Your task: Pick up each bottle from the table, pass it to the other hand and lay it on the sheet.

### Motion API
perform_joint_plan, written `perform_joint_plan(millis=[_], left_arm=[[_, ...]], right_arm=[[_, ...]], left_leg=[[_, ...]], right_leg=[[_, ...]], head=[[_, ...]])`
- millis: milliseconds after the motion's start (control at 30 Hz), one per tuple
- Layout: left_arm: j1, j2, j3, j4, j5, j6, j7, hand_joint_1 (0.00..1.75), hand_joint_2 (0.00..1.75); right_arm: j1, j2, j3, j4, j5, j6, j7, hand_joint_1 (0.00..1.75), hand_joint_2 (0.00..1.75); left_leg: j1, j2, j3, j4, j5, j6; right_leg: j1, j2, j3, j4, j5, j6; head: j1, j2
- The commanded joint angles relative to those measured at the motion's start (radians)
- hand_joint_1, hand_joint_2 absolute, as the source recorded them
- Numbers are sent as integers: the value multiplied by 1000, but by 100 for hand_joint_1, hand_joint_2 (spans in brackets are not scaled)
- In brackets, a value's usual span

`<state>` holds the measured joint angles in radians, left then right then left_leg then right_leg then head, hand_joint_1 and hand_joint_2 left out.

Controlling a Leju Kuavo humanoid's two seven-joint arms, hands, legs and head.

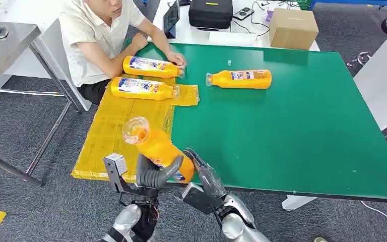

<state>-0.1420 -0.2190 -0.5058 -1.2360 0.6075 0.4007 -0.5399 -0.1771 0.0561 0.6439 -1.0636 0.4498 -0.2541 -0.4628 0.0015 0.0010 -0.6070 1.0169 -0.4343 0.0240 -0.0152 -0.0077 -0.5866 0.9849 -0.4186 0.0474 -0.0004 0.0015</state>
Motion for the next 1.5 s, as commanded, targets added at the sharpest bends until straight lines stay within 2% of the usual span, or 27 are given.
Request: perform_joint_plan(millis=[33, 67, 133, 167, 200, 233, 267, 333, 400, 433, 467, 500, 600, 700, 800, 1000, 1433, 1467, 1500], left_arm=[[-65, 18, 104, -107, -235, 192, -65, 175, 175], [-63, 22, 122, -124, -261, 201, -58, 175, 175], [-82, 49, 160, -87, -469, 297, -36, 175, 175], [-89, 54, 185, -64, -538, 297, -13, 175, 175], [-105, 66, 194, -31, -619, 297, 7, 175, 175], [-116, 58, 221, -3, -659, 297, 9, 175, 175], [-126, 52, 240, 28, -738, 297, 20, 175, 175], [-199, 69, 207, 186, -1036, 297, 164, 175, 175], [-237, 74, 183, 267, -1096, 287, 197, 175, 175], [-272, 93, 139, 337, -1159, 220, 266, 175, 175], [-322, 115, 87, 411, -1181, 41, 338, 175, 175], [-352, 118, 70, 470, -1235, 42, 363, 175, 175], [-455, 112, 6, 651, -1322, -128, 421, 175, 175], [-511, 110, -28, 731, -1349, -248, 437, 175, 175], [-545, 115, -59, 775, -1398, -269, 443, 175, 175], [-573, 106, -12, 815, -1364, -329, 437, 175, 175], [-575, 106, -11, 820, -1363, -342, 433, 175, 175], [-580, 105, 1, 827, -1340, -381, 419, 120, 175], [-581, 104, 21, 833, -1305, -433, 395, 3, 175]], right_arm=[[82, 4, -54, 10, 21, -180, -95, 0, 0], [92, 8, -80, 0, 17, -215, -112, 0, 0], [126, 24, -180, -58, 27, -404, -149, 0, 0], [145, 43, -257, -99, 34, -444, -171, 0, 0], [175, 87, -379, -155, 69, -444, -211, 0, 0], [194, 165, -555, -217, 123, -444, -235, 0, 0], [198, 191, -614, -265, 146, -444, -235, 0, 0], [191, 188, -676, -335, 109, -444, -235, 0, 0], [183, 168, -656, -327, 72, -444, -235, 0, 0], [179, 164, -650, -335, 49, -444, -235, 0, 0], [162, 136, -608, -309, 5, -444, -235, 0, 0], [149, 118, -573, -292, -23, -438, -227, 0, 0], [127, 114, -529, -251, -72, -396, -214, 0, 0], [118, 121, -506, -213, -105, -355, -232, 0, 0], [113, 121, -488, -192, -111, -346, -235, 0, 0], [99, 115, -478, -163, -142, -328, -235, 0, 0], [97, 115, -477, -160, -148, -325, -235, 0, 0], [94, 114, -472, -158, -148, -322, -235, 0, 0], [89, 113, -467, -153, -156, -317, -235, 0, 0]], left_leg=[[1, -3, 3, 0, -2, -2], [1, -2, 2, 0, -1, -1], [1, -1, 1, 0, 0, -1], [1, -1, 2, -1, -1, -2], [1, -1, 4, -1, -1, -2], [0, -1, 1, -1, 0, -1], [0, -1, 2, -1, -1, -2], [0, -1, 1, 1, 0, -2], [0, -4, 1, -1, 1, -2], [0, -4, 1, -1, 1, -1], [0, -7, 3, -2, 2, -2], [0, -7, 1, -1, 3, 0], [0, -4, 3, -2, 3, -2], [0, -3, 1, 0, 3, -2], [1, -2, 2, -1, 3, -3], [1, -1, 3, -1, 3, -2], [1, 0, 6, -1, 3, -4], [1, -1, 5, -1, 4, -3], [1, 0, 5, -1, 3, -4]], right_leg=[[1, -2, 4, 0, -2, -3], [1, -1, 2, 0, -1, -2], [1, -1, 1, 0, -1, -2], [1, -1, 2, 0, -1, -2], [1, 0, 4, -1, -1, -3], [0, 0, 1, 1, -1, -2], [0, 0, 2, 1, -1, -3], [0, 0, 0, 2, -1, -3], [0, -3, 1, 1, -1, -2], [0, -3, 2, 0, 0, -2], [0, -6, 4, -2, 0, -2], [0, -6, 3, -1, 0, -1], [0, -3, 4, -2, 1, -2], [0, -2, 1, 0, 1, -2], [0, 0, 2, 0, 1, -2], [1, 1, 3, -1, 2, -1], [1, 2, 5, -1, 2, -2], [1, 1, 5, 0, 2, -1], [1, 2, 5, 0, 2, -2]], head=[[0, 0], [0, 0], [0, 0], [0, 0], [0, 0], [0, 0], [0, 0], [0, 0], [0, 0], [0, 0], [0, 0], [0, 0], [0, 0], [0, 0], [0, 0], [0, 0], [0, 0], [0, 0], [0, 0]])
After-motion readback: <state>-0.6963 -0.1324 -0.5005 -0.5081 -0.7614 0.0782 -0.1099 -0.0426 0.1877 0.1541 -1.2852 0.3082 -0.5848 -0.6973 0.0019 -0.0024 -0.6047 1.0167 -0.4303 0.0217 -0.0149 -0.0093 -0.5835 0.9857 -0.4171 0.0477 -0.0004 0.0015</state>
